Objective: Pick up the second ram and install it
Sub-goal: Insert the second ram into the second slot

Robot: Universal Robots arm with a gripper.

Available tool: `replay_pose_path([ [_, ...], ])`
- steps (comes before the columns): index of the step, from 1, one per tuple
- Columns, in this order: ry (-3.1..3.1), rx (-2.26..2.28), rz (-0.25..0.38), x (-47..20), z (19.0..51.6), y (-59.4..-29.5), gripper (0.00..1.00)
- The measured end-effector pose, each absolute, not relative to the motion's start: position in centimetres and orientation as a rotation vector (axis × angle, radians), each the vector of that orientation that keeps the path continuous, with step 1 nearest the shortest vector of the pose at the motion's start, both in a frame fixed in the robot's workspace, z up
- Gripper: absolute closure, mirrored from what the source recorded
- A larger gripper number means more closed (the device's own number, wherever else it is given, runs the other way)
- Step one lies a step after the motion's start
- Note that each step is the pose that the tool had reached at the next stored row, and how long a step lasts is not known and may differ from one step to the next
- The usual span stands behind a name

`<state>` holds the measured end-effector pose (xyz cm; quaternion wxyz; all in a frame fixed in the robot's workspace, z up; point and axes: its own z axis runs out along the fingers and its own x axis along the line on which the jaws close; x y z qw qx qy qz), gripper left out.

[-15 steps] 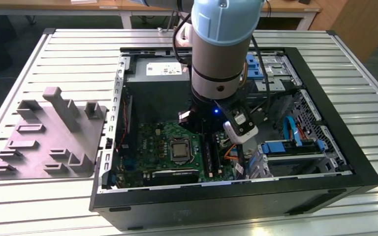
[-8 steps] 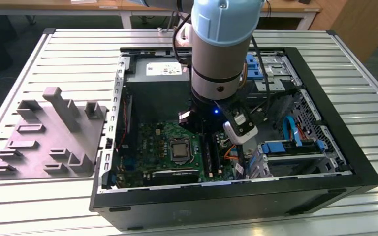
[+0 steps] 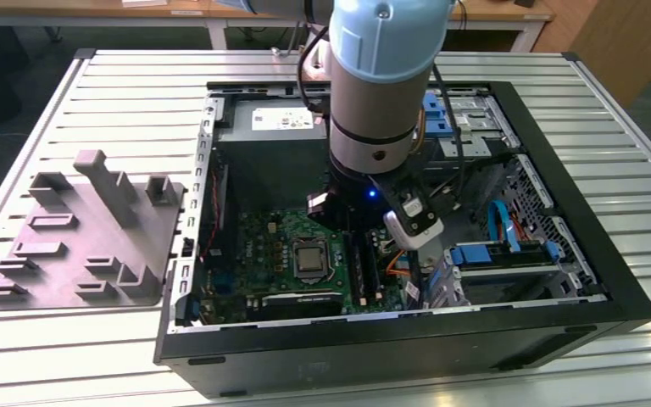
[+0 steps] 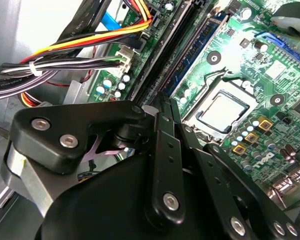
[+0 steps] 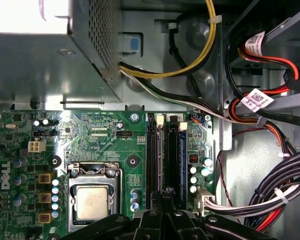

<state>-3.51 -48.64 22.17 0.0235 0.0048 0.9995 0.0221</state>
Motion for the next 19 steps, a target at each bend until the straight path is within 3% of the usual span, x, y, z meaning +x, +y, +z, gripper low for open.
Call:
replay_pose_path([
  [19, 3.094, 0.015, 0.068, -3.53, 21.43, -48.65, 0.89],
])
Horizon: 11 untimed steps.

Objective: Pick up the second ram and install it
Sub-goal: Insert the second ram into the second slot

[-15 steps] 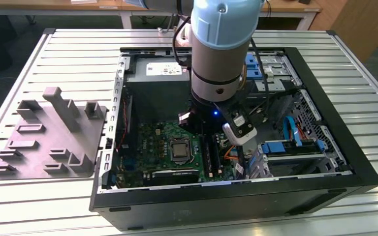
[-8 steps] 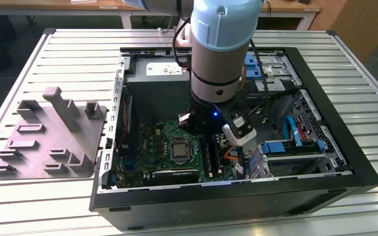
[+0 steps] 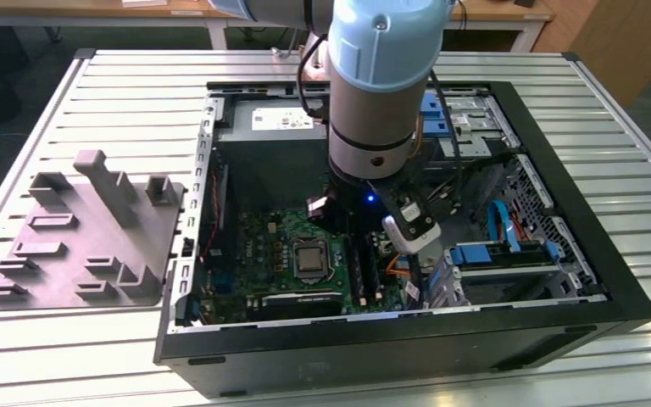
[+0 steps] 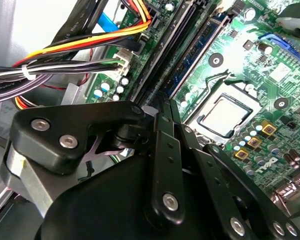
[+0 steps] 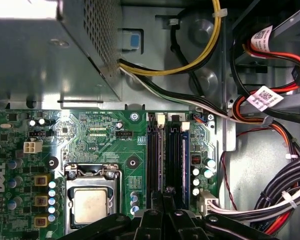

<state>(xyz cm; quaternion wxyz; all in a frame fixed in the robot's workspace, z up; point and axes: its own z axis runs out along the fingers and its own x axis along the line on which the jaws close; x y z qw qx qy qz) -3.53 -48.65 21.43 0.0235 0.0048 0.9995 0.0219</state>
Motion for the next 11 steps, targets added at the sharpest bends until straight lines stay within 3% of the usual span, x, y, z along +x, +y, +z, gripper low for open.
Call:
replay_pose_path([
  [10, 3.094, 0.015, 0.069, -3.53, 21.32, -48.64, 0.87],
  [11, 3.094, 0.015, 0.069, -3.53, 21.32, -48.64, 0.81],
])
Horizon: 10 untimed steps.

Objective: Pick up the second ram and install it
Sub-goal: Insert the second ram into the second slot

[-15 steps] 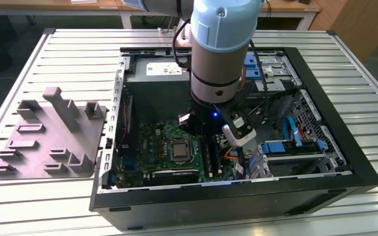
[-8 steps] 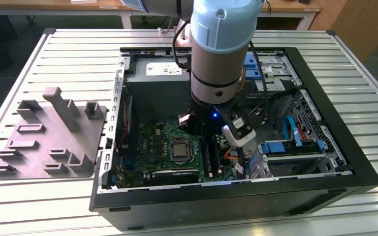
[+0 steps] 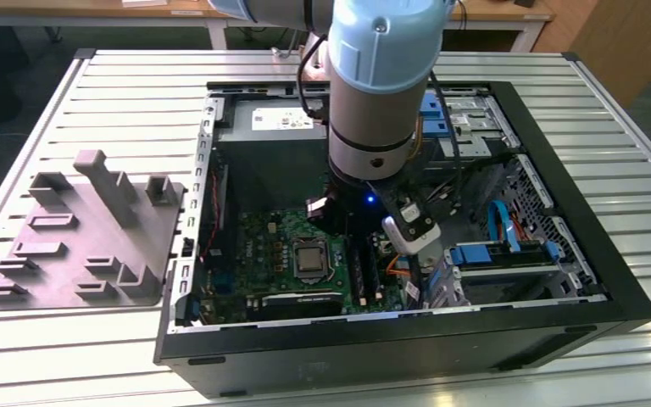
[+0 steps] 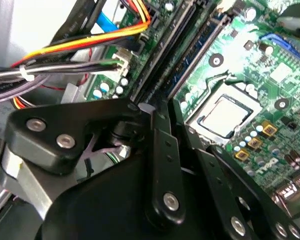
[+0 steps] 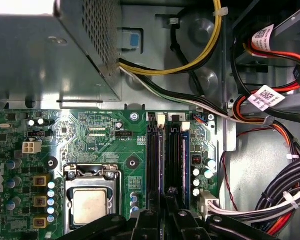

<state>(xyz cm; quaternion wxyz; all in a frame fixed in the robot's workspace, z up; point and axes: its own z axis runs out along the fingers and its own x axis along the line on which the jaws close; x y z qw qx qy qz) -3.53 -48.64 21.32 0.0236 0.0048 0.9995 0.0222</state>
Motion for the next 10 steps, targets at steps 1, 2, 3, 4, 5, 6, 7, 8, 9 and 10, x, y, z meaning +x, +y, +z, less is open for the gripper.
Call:
replay_pose_path([
  [1, 3.094, 0.015, 0.069, -3.5, 21.3, -48.6, 0.81],
  [2, 3.094, 0.015, 0.068, -3.5, 21.3, -48.6, 0.81],
  [3, 3.094, 0.015, 0.067, -3.5, 21.4, -48.6, 0.81],
  [4, 3.094, 0.015, 0.067, -3.5, 21.6, -48.6, 0.81],
  [5, 3.094, 0.015, 0.068, -3.5, 21.9, -48.6, 0.81],
  [6, 3.094, 0.015, 0.068, -3.5, 22.3, -48.6, 0.81],
  [7, 3.094, 0.015, 0.068, -3.5, 22.7, -48.6, 0.81],
  [8, 3.094, 0.015, 0.068, -3.5, 23.1, -48.6, 0.81],
  [9, 3.094, 0.015, 0.068, -3.5, 23.5, -48.6, 0.81],
  [10, 3.094, 0.015, 0.068, -3.5, 23.9, -48.6, 0.81],
])
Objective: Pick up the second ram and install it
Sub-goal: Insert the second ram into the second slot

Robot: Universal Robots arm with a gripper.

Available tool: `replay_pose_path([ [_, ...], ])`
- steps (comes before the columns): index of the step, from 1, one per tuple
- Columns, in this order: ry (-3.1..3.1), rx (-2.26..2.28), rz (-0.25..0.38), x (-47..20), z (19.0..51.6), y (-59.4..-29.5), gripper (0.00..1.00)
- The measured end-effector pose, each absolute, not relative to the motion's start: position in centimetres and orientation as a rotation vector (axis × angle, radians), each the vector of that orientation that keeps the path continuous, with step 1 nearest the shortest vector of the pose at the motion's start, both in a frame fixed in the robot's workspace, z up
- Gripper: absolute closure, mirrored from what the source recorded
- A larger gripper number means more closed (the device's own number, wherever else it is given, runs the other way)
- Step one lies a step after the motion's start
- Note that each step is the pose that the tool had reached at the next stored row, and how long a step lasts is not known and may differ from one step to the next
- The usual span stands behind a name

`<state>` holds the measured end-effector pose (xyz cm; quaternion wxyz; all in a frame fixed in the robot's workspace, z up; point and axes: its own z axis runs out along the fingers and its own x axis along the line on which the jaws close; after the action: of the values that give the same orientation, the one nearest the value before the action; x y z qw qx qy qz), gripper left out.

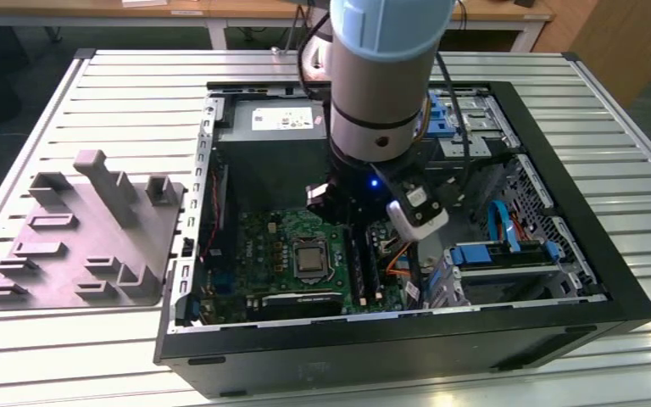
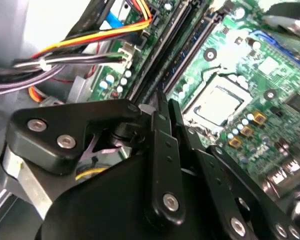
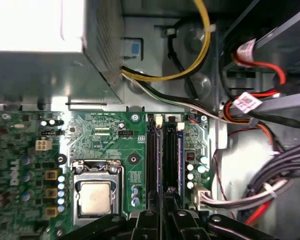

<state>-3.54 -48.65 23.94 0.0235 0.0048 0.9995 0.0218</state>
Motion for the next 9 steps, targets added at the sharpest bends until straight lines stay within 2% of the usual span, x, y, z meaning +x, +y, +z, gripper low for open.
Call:
replay_pose_path([
  [5, 3.094, 0.015, 0.068, -3.5, 26.0, -48.6, 0.81],
  [9, 3.094, 0.015, 0.068, -3.5, 26.2, -48.6, 0.81],
])
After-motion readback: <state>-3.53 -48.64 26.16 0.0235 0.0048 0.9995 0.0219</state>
